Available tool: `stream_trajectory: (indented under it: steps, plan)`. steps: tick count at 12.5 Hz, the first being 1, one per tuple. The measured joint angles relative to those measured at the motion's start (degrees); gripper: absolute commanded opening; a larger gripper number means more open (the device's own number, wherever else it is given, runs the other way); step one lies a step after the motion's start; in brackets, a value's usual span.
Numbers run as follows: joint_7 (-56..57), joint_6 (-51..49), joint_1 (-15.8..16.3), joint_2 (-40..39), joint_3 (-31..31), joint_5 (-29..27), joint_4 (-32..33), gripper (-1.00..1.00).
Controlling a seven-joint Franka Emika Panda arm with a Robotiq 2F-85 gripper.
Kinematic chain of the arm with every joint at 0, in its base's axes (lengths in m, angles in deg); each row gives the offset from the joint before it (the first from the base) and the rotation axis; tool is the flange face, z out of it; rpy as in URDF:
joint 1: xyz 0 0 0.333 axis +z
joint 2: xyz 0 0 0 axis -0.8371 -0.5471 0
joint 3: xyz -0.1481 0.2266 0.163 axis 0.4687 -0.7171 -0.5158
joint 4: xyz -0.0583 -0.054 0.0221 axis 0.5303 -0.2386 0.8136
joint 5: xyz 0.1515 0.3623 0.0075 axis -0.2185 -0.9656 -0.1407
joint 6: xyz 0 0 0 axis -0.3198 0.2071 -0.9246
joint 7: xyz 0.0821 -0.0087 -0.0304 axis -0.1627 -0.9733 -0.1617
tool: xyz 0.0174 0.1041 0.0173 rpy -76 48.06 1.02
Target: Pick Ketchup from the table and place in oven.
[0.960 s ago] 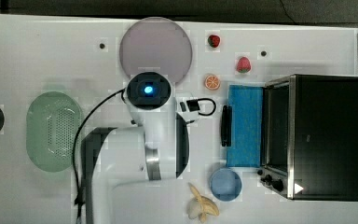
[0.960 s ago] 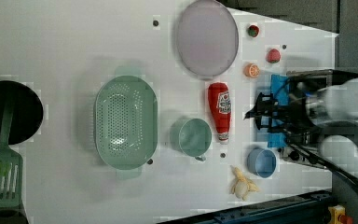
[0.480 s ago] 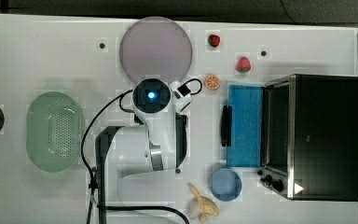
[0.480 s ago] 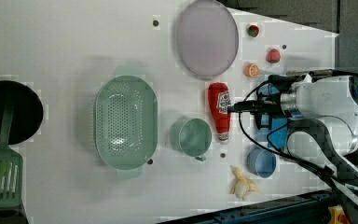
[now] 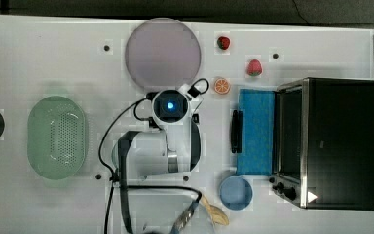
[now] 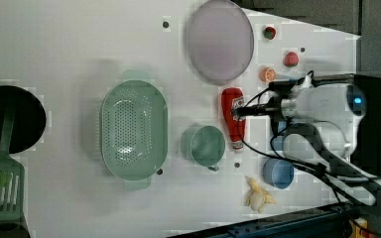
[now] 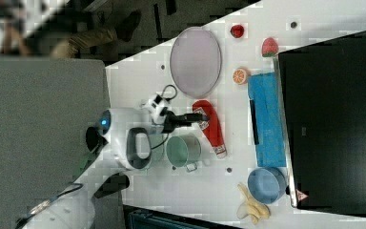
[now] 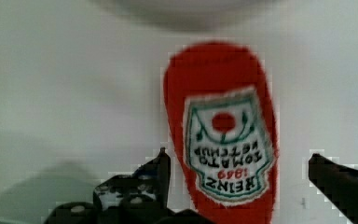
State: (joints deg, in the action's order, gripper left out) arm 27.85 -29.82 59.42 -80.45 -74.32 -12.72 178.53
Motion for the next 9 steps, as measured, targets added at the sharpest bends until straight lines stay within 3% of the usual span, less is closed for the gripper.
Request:
stream_trajectory:
  steps: [4, 5, 8, 9]
  plan:
    - [1.62, 2.52, 0.14, -6.29, -0.73, 0.42, 1.68, 1.00]
    - [1.68, 3.08, 0.27, -6.35, -1.31, 0.10, 2.57, 0.92]
    - [1.99, 3.97, 0.76, -6.17, -2.36, 0.33, 1.23, 0.20]
    - [2.35, 4.14, 0.96, -5.88, -2.03, 0.28, 0.78, 0.19]
